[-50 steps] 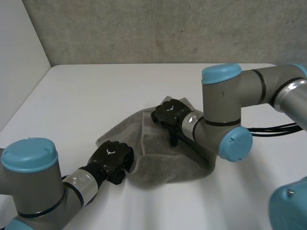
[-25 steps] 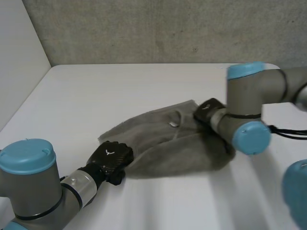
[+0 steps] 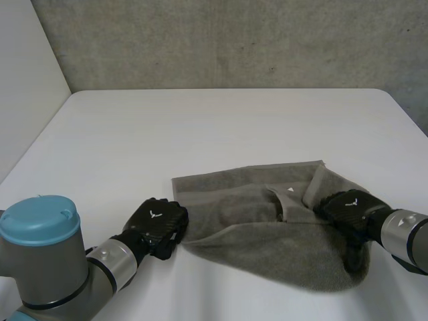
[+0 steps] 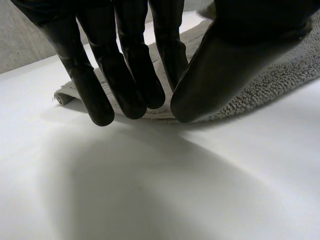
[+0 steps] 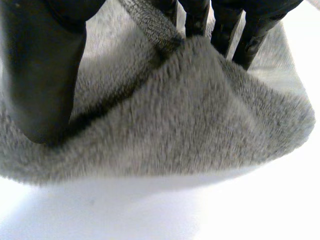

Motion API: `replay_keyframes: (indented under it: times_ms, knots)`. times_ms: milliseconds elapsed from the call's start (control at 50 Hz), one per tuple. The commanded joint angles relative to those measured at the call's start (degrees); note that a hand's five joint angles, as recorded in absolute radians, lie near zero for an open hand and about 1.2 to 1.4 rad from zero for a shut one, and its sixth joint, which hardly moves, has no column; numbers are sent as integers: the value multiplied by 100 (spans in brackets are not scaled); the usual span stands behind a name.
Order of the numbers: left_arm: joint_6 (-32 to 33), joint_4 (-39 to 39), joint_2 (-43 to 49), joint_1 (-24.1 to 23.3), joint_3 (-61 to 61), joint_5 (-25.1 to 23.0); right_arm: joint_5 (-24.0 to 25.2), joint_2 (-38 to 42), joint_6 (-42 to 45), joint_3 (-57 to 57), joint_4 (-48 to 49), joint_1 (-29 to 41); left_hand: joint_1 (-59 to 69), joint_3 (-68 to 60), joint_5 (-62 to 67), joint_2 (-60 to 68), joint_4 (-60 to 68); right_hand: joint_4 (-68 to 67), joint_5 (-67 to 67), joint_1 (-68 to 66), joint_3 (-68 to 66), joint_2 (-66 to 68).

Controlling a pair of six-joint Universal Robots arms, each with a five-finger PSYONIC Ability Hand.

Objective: Fold the towel.

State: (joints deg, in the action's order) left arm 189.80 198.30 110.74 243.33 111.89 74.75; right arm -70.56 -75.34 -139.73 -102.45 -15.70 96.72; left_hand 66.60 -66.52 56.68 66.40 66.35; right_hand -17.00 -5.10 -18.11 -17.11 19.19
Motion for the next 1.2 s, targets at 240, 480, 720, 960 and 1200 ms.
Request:
replay_keyframes:
  times_ms: [240, 480, 720, 960, 1200]
  knots:
    - [-57, 148, -62, -14, -26, 4, 1158, -1273, -292, 173, 410, 92, -4040, 4032, -4049, -4020, -4016, -283, -473, -172, -273, 64]
    - [-66, 201, 79, -137, -202, 4, 1036, -123, 813, 928, 472, 1050, -3923, 3915, -3931, -3903, -3899, -754, -943, -642, -743, 535]
    - [-57, 201, 272, -260, -352, -13, 623, 713, 1887, 1307, 498, 1323, -3687, 3679, -3695, -3667, -3663, -1057, -1246, -945, -1046, 838]
    - [-66, 130, 571, -313, -545, -250, 447, 1092, 2195, 1518, 507, 1332, -3386, 3378, -3395, -3366, -3362, -3278, -3468, -3167, -3267, 3059]
    - [-92, 139, 729, -339, -756, -251, 429, 1039, 1836, 1877, 507, 1332, -2156, 2148, -2165, -2136, -2132, -6300, -6490, -6189, -6289, 6081]
